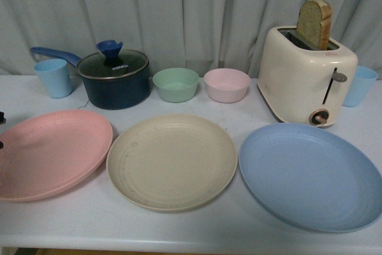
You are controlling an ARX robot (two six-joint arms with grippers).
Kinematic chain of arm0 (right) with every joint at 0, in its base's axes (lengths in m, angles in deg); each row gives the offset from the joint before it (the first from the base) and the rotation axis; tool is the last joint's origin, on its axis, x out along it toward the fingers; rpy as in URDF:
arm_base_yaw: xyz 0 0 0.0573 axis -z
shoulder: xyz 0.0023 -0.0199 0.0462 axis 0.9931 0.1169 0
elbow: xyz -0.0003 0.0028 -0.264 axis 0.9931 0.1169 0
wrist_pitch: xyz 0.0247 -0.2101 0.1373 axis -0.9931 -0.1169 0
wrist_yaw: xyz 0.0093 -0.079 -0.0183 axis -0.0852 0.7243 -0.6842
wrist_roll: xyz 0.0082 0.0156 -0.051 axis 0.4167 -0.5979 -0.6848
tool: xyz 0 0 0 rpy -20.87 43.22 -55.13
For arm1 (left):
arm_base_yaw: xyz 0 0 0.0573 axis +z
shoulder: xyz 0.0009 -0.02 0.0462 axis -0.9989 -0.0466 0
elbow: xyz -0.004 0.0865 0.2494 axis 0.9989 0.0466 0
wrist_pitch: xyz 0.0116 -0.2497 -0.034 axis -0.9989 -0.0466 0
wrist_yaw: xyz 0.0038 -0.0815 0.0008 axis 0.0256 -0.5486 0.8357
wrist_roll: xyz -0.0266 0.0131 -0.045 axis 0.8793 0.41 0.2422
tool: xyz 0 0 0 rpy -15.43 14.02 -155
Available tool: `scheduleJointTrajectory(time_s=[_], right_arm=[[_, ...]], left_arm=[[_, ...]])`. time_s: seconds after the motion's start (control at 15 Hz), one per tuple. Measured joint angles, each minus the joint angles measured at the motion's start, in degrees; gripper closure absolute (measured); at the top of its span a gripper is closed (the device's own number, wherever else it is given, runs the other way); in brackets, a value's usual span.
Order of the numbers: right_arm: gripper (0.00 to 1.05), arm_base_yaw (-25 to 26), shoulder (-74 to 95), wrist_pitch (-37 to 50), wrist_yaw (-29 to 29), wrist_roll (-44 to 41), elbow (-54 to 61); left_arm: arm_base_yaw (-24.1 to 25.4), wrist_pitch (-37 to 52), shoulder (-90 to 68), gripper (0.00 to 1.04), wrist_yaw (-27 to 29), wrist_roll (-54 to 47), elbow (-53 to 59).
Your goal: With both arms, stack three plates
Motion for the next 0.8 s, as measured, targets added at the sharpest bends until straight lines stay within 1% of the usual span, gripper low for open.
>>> scheduleJointTrajectory(time_s=[0.07,0.27,0.53,0.6,0.67,0.8], right_arm=[[0.06,0.0,0.0,0.0,0.0,0.0,0.0],[0.06,0.0,0.0,0.02,-0.02,0.0,0.0],[0.06,0.0,0.0,0.02,0.0,0.0,0.0],[0.06,0.0,0.0,0.02,-0.02,0.0,0.0],[0.06,0.0,0.0,0.02,-0.02,0.0,0.0],[0.06,0.0,0.0,0.02,0.0,0.0,0.0]], left_arm=[[0.0,0.28,0.2,1.02,-1.7,0.59,0.13],[0.37,1.09,3.19,1.03,-1.16,2.62,2.45],[1.27,0.07,14.6,1.03,0.76,4.02,5.44],[-0.74,0.33,21.51,1.03,2.29,7.13,7.8],[-3.5,0.24,24.72,1.03,3.02,9.16,9.01],[-11.61,0.17,27.91,1.03,4.55,15.17,10.69]])
